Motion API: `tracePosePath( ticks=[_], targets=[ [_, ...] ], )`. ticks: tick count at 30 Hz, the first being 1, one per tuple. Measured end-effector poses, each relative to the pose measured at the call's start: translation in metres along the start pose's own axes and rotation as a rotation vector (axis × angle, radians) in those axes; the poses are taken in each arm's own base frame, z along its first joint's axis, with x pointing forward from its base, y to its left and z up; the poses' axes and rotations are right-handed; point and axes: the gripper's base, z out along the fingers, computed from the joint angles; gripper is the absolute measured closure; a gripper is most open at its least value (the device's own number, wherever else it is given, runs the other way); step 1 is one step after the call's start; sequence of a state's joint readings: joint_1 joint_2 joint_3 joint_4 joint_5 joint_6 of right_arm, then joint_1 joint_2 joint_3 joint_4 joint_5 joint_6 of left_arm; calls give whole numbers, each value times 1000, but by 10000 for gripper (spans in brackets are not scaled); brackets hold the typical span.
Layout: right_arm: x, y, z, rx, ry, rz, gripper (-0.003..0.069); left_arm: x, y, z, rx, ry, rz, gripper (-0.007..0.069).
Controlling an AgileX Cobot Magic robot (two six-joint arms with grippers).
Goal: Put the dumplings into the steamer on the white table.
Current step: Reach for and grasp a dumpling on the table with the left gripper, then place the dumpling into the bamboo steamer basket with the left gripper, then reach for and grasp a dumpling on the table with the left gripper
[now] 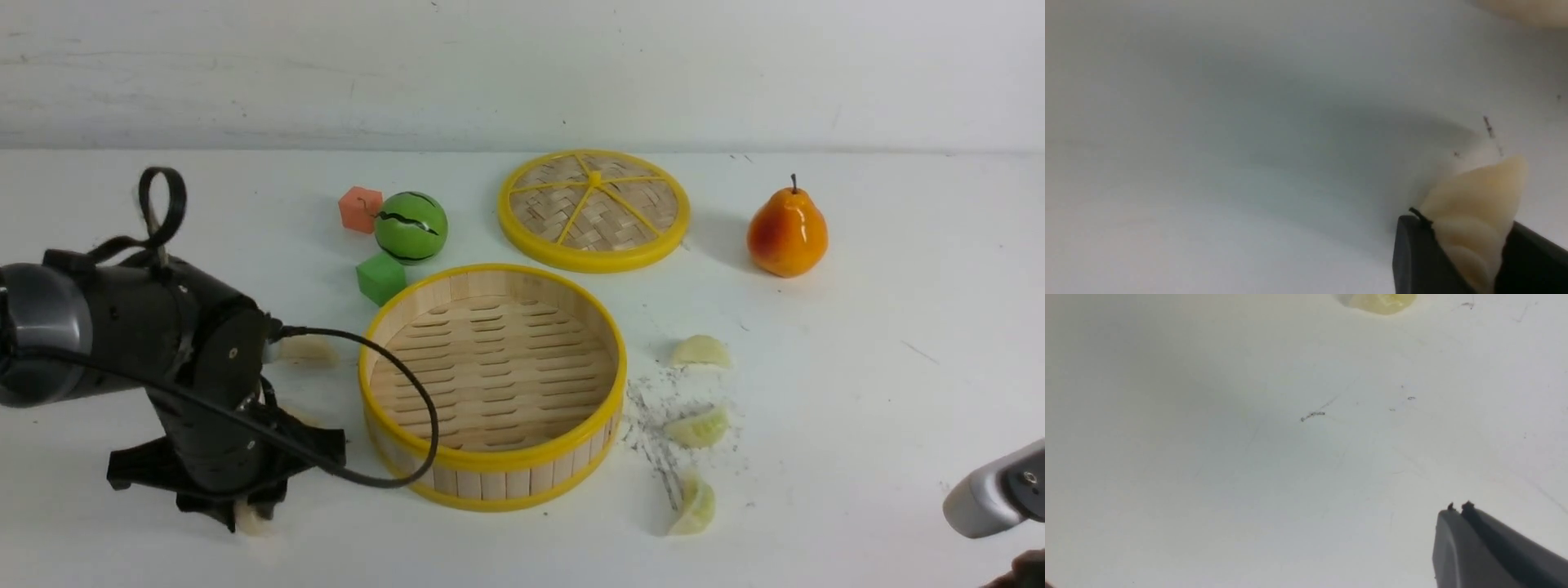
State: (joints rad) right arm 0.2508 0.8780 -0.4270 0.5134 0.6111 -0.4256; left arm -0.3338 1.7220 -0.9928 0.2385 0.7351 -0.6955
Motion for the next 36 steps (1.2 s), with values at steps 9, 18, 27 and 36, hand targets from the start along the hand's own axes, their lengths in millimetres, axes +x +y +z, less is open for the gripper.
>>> tracePosePath(
  ticks=[9, 18, 27, 36],
  targets=[
    [-3, -1, 0, 9, -37, 11, 657, -55, -33, -119, 344, -279, 27, 436],
    [-4, -1, 0, 7, -43, 17, 654, -97, -100, -58, 318, -134, 108, 436],
    [-5, -1, 0, 7, -45, 17, 646, -124, -126, -4, 243, -78, 117, 436],
    [-4, -1, 0, 6, -44, 16, 639, -124, -126, -3, 228, -49, 110, 256]
  ],
)
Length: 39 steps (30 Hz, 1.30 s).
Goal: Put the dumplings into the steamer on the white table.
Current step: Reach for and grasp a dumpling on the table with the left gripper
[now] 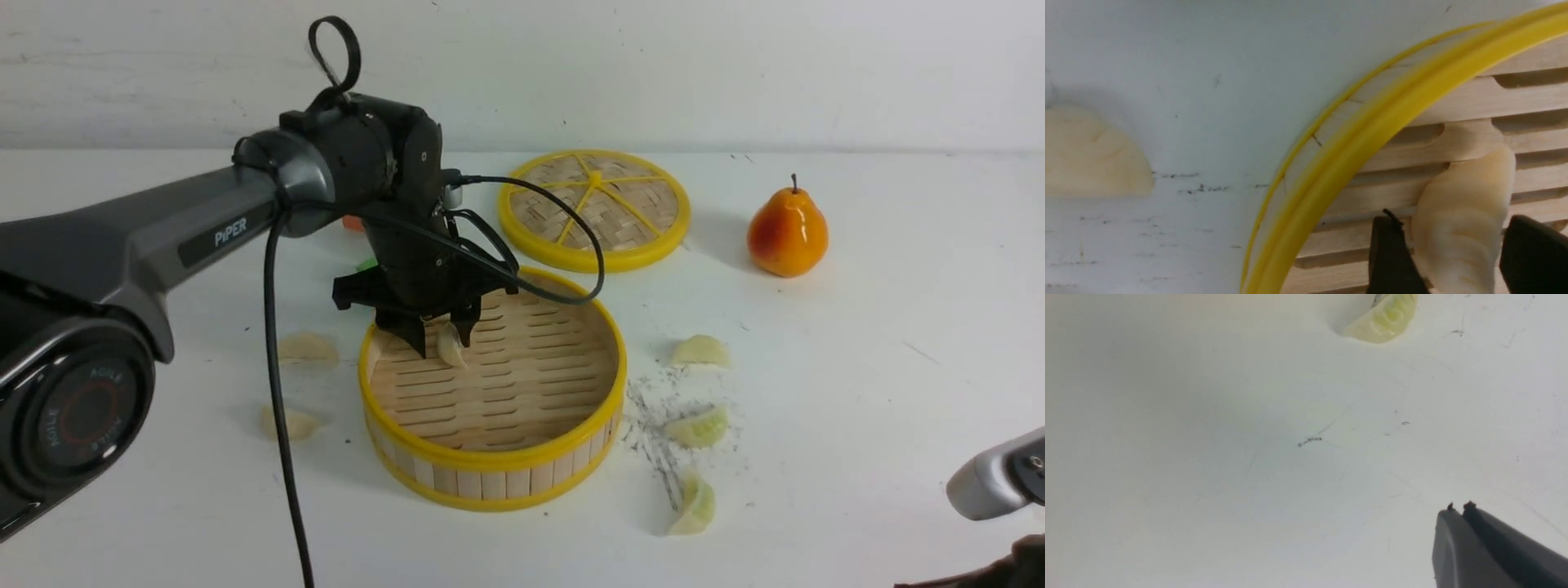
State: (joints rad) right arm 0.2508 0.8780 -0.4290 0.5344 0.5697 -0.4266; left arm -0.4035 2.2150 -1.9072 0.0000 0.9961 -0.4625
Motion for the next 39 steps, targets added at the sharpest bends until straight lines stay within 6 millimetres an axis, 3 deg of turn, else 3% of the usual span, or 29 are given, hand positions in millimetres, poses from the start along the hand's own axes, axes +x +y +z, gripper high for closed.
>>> tracePosePath(
  ticks=[4, 8, 11, 14, 15, 17, 19, 22, 25, 32, 39],
  targets=[
    [0, 0, 0, 0, 0, 0, 636, -6, -3, -28, 11, -22, 14, 222],
    [1, 0, 0, -3, 6, 0, 629, -12, 8, -89, -89, -121, 136, 224],
    [1, 0, 0, -4, 7, 0, 627, -16, 33, -133, -187, -189, 107, 239],
    [1, 1, 0, -6, 6, 2, 624, -19, 69, -152, -233, -207, 34, 258],
    [1, 1, 0, -6, 6, 2, 620, -16, 87, -149, -239, -167, 3, 270],
    [1, 1, 0, -8, 7, 5, 618, -11, 105, -142, -232, -113, -33, 279],
    [0, 1, 0, -10, 6, 8, 617, 5, 137, -118, -191, 27, -129, 302],
    [0, 1, 0, -13, 4, 13, 614, 16, 151, -93, -116, 66, -235, 309],
    [0, 1, 0, -16, 3, 18, 610, 19, 152, -78, -53, 27, -353, 308],
    [0, 2, 0, -19, 5, 20, 606, 4, 141, -66, 70, -148, -586, 255],
    [0, 2, 0, -22, 3, 27, 601, 5, 139, -31, 41, -58, -717, 223]
  ],
)
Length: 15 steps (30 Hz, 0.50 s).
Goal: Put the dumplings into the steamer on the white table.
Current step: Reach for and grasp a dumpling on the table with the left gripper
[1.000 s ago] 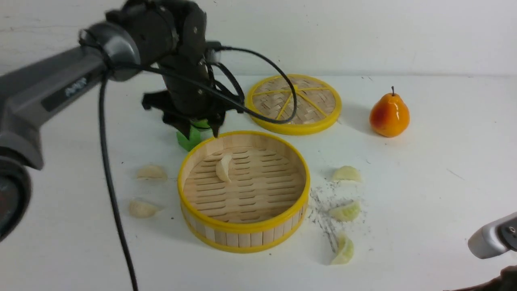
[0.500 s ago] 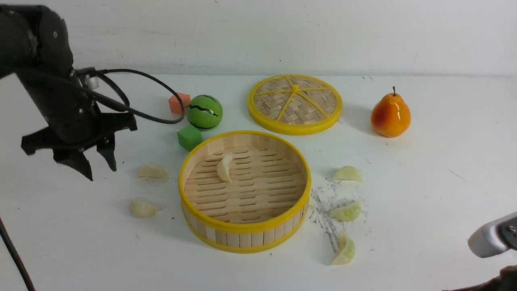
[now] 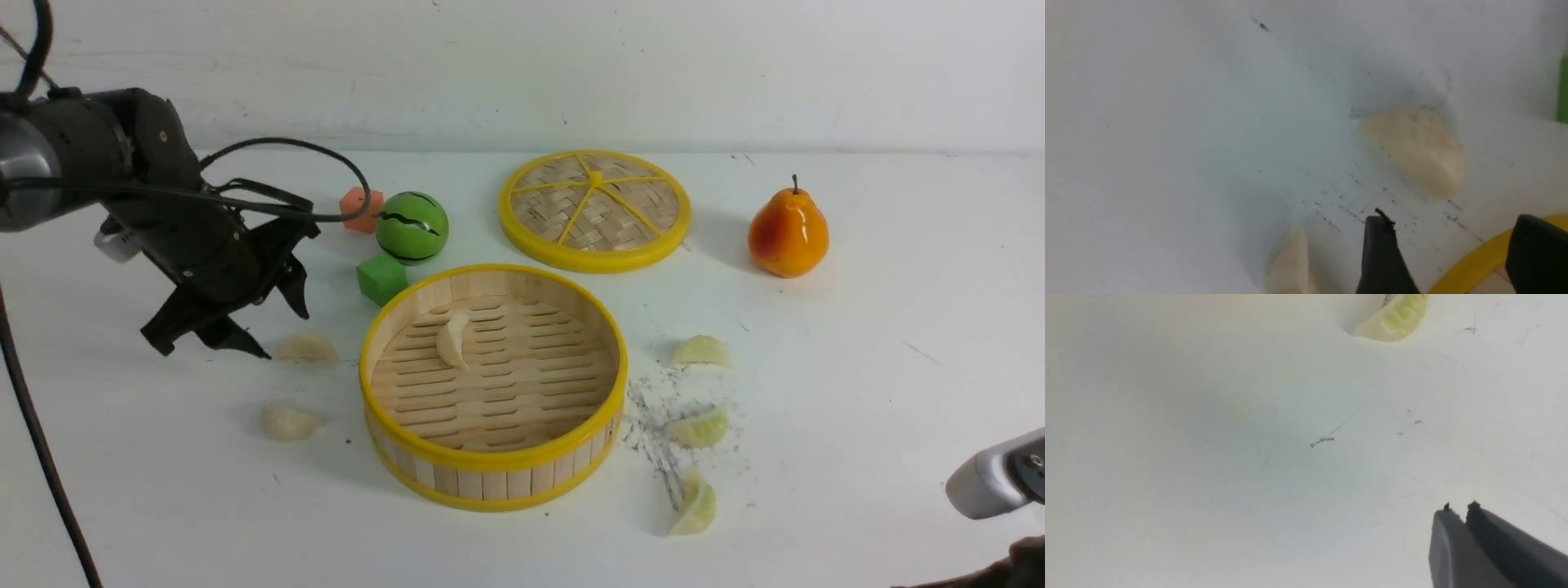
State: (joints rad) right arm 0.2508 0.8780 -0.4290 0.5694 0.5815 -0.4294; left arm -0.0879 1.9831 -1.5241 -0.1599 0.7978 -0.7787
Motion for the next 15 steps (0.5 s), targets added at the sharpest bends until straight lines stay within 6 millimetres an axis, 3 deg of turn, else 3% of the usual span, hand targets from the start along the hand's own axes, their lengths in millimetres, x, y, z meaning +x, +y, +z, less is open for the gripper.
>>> tracePosePath(
  ticks=[15],
  targets=[
    [-1, 2, 0, -18, -8, 30, 585, 3, -4, 35, -41, -85, -91, 221]
  ],
)
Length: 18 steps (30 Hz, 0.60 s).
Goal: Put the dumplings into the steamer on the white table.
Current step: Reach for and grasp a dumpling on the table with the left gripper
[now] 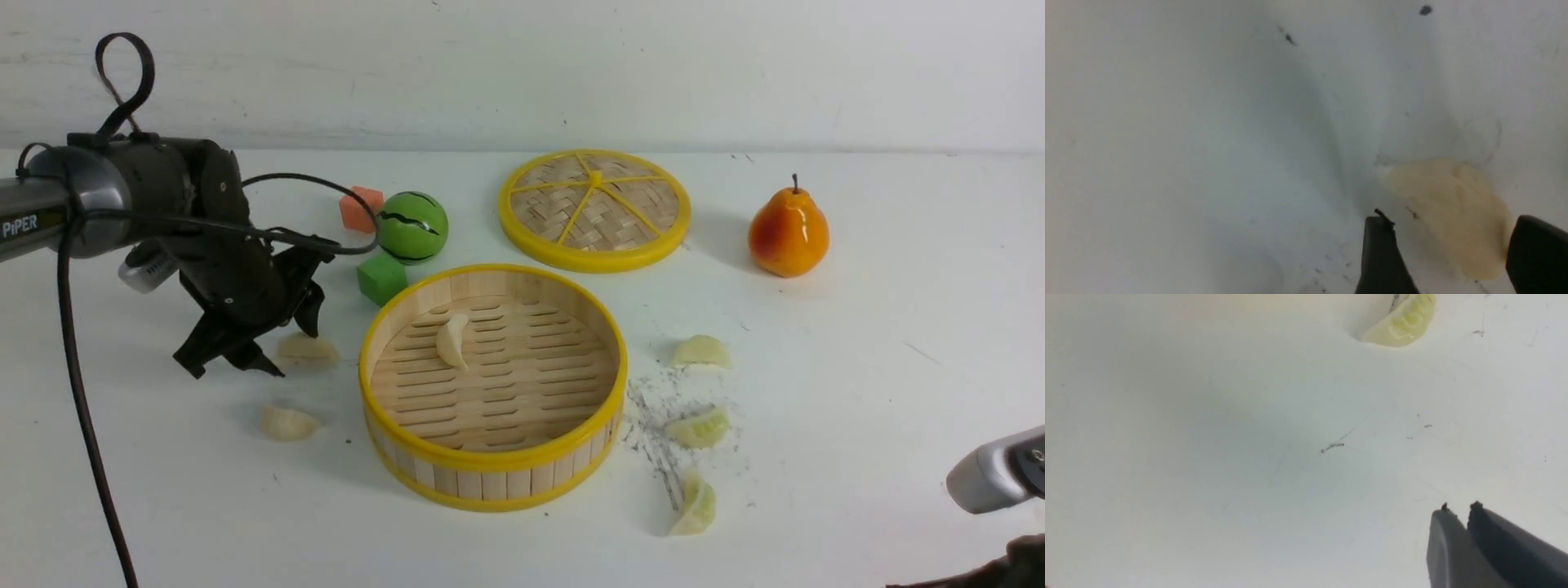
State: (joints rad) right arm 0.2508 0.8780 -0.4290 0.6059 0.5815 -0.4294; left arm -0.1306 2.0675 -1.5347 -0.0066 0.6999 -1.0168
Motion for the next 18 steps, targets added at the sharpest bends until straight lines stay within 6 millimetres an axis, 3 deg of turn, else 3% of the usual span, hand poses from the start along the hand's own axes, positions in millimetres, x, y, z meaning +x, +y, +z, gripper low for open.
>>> tracePosePath(
  ticks=[9, 16, 18],
  targets=[
    [0, 1, 0, -6, -3, 10, 576, 0, -1, 12, 4, -25, 28, 286],
    [0, 1, 0, -7, -4, 10, 573, -4, -2, 9, -27, -62, 234, 496],
    [0, 1, 0, -7, -4, 9, 573, -5, -2, 8, -33, -63, 285, 525]
  ],
)
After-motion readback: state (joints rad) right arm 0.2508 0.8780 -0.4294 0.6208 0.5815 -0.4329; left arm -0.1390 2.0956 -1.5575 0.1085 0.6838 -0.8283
